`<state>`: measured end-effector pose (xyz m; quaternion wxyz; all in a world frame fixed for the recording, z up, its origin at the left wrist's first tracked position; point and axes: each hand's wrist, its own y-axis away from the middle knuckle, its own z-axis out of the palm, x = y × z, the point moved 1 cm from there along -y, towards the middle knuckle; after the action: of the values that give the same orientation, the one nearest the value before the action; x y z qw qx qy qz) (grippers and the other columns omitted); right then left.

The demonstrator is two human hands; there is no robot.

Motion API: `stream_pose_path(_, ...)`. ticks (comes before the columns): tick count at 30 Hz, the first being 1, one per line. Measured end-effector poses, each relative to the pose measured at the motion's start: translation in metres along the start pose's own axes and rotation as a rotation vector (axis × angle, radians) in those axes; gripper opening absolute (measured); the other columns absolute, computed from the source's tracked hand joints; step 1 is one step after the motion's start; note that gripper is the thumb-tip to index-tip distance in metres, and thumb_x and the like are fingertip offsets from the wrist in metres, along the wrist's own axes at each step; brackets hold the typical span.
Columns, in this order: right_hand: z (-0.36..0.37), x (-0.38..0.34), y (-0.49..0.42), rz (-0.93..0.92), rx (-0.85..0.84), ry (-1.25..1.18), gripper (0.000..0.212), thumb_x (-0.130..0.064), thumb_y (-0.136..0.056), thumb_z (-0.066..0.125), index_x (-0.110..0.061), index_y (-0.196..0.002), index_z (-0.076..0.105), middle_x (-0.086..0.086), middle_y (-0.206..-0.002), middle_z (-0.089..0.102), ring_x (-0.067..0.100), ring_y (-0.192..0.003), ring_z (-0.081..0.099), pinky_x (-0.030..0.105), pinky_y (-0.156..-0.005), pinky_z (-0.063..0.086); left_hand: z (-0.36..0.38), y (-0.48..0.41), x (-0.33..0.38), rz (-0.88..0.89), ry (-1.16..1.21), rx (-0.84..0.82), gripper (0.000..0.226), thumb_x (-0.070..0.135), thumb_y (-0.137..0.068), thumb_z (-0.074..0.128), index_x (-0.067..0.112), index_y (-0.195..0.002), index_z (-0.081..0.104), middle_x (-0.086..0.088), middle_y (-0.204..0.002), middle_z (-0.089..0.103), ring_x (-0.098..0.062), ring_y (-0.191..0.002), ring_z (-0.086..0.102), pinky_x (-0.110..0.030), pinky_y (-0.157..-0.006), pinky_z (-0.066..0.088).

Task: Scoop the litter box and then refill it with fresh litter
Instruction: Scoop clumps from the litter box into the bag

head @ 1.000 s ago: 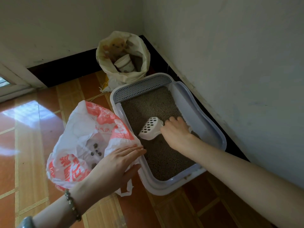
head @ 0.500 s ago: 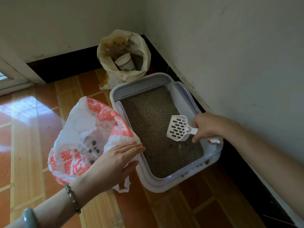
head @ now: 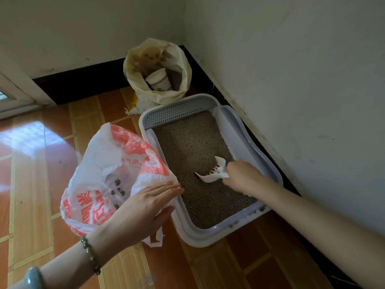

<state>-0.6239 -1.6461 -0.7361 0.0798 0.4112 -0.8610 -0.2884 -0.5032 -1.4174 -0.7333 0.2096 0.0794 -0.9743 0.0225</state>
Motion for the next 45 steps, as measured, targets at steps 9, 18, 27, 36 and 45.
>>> stream_pose_path(9,0.018,-0.032,-0.052,0.115,0.150,-0.234,0.031,-0.023,-0.096,0.046,-0.004,-0.119,0.057,0.014,-0.108,0.062,0.028,-0.094,0.061,0.028,-0.063,0.039,0.000,0.000,0.000,0.014,-0.001,0.011,0.042,0.034,-0.090,0.041,0.024,-0.129,0.055,0.010,-0.130,0.057,-0.003,-0.123,0.047,-0.022,-0.103,0.034)
stream_pose_path(18,0.028,-0.002,-0.017,-0.063,0.192,-0.228,0.026,-0.028,-0.094,0.048,-0.007,-0.104,0.061,0.006,-0.086,0.061,0.022,-0.076,0.059,0.033,-0.064,0.047,-0.002,-0.002,0.002,0.014,-0.025,0.019,0.040,0.025,-0.086,0.055,0.022,-0.125,0.058,0.007,-0.125,0.061,-0.006,-0.119,0.053,-0.019,-0.099,0.035)
stream_pose_path(27,-0.002,0.033,0.020,0.050,-0.024,0.014,0.025,-0.025,-0.093,0.048,-0.014,-0.071,0.049,-0.002,-0.065,0.043,0.011,-0.056,0.043,0.023,-0.045,0.026,-0.003,-0.002,0.003,0.009,-0.017,-0.006,0.043,0.032,-0.090,0.040,0.021,-0.128,0.056,0.006,-0.129,0.059,-0.006,-0.122,0.050,-0.020,-0.103,0.032)
stream_pose_path(36,-0.002,0.020,-0.007,0.148,-0.092,0.051,0.016,-0.017,-0.094,0.047,-0.006,-0.099,0.058,0.000,-0.074,0.044,0.014,-0.062,0.045,0.023,-0.046,0.028,-0.002,-0.003,0.001,0.002,-0.011,-0.013,0.042,0.030,-0.090,0.041,0.023,-0.129,0.055,0.008,-0.130,0.058,-0.004,-0.124,0.048,-0.018,-0.103,0.031)
stream_pose_path(45,0.017,0.014,-0.060,0.117,0.157,-0.258,0.030,-0.024,-0.097,0.044,-0.005,-0.118,0.055,0.015,-0.104,0.062,0.024,-0.079,0.055,0.028,-0.058,0.037,0.001,-0.002,-0.002,0.017,-0.014,0.000,0.044,0.021,-0.087,0.058,0.024,-0.130,0.054,0.010,-0.132,0.056,-0.002,-0.127,0.043,-0.014,-0.107,0.022)
